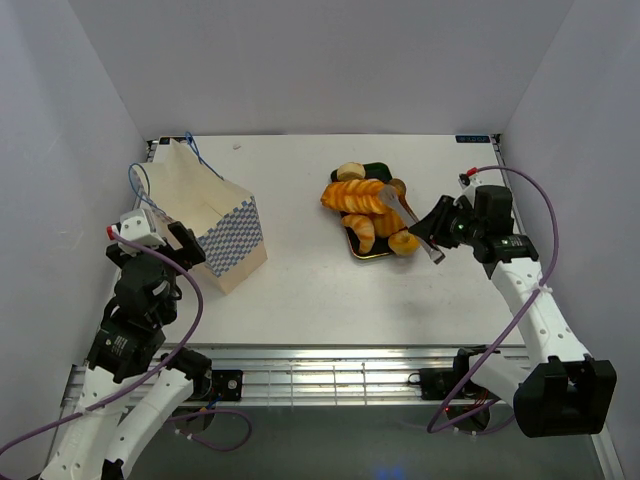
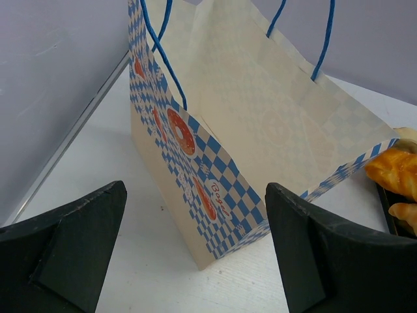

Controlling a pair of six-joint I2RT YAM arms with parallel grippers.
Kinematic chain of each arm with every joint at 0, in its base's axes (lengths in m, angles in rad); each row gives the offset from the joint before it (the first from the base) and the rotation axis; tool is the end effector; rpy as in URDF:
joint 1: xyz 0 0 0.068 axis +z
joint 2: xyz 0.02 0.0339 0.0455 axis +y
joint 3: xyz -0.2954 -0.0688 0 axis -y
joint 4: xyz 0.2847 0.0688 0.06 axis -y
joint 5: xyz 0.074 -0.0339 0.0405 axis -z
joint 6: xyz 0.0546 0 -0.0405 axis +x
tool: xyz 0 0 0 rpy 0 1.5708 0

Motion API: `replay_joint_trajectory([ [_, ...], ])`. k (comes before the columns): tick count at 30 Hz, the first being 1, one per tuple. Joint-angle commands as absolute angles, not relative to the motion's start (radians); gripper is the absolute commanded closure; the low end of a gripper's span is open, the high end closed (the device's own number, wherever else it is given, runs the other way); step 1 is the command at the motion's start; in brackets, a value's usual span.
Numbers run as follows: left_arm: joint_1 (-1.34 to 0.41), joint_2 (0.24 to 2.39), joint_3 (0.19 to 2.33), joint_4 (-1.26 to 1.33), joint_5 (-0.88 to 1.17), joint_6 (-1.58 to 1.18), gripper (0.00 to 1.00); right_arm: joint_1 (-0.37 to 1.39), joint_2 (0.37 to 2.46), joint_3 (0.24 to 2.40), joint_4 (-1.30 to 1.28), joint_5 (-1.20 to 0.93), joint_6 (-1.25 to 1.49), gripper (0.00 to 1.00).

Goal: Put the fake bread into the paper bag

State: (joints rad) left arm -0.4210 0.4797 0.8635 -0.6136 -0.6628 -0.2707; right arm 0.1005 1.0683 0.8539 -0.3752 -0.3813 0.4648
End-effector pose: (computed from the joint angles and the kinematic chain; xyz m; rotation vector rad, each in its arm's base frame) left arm 0.1173 -0.0157 0.3854 -0.3331 1.7203 0.0928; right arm 0.2689 0.0475 0.3011 0.1749 2.1980 0.7333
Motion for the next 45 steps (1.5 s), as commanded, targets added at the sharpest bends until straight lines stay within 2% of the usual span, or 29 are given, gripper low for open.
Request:
replay_joint_trajectory([
  [1,-0.423,0.472,0.916,-0.624,-0.695,-0.267,0.02,0.104,1.052,0.975,-0.321,-0.466,0.471,0.92],
  [7,-0.423,0.46,0.933,-0.624,-0.706,-0.258,0.02,0.104,1.062,1.092,-0.307,-0.505,0.465,0.92],
  [8,-0.423,0.459,0.934,-0.623,-0.703,-0.255,0.1,0.103,1.065,1.106,-0.314,-0.506,0.463,0.92],
  [10,-0.423,0.454,0.931,-0.624,-0.683,-0.247,0.14,0.104,1.066,1.14,-0.316,-0.518,0.463,0.92],
  [14,-0.423,0.451,0.936,-0.644,-0.721,-0.282,0.02,0.104,1.072,1.189,-0.311,-0.546,0.465,0.92],
  [24,-0.423,0.408,0.997,-0.673,-0.773,-0.333,0.02,0.144,1.091,1.367,-0.265,-0.609,0.465,0.92],
  [37,-0.423,0.387,1.089,-0.718,-0.773,-0.333,0.02,0.593,1.149,1.469,-0.161,-0.41,0.385,0.92],
  [45,-0.423,0.382,1.097,-0.726,-0.779,-0.308,0.02,0.793,1.261,1.54,-0.172,-0.229,0.282,0.92],
])
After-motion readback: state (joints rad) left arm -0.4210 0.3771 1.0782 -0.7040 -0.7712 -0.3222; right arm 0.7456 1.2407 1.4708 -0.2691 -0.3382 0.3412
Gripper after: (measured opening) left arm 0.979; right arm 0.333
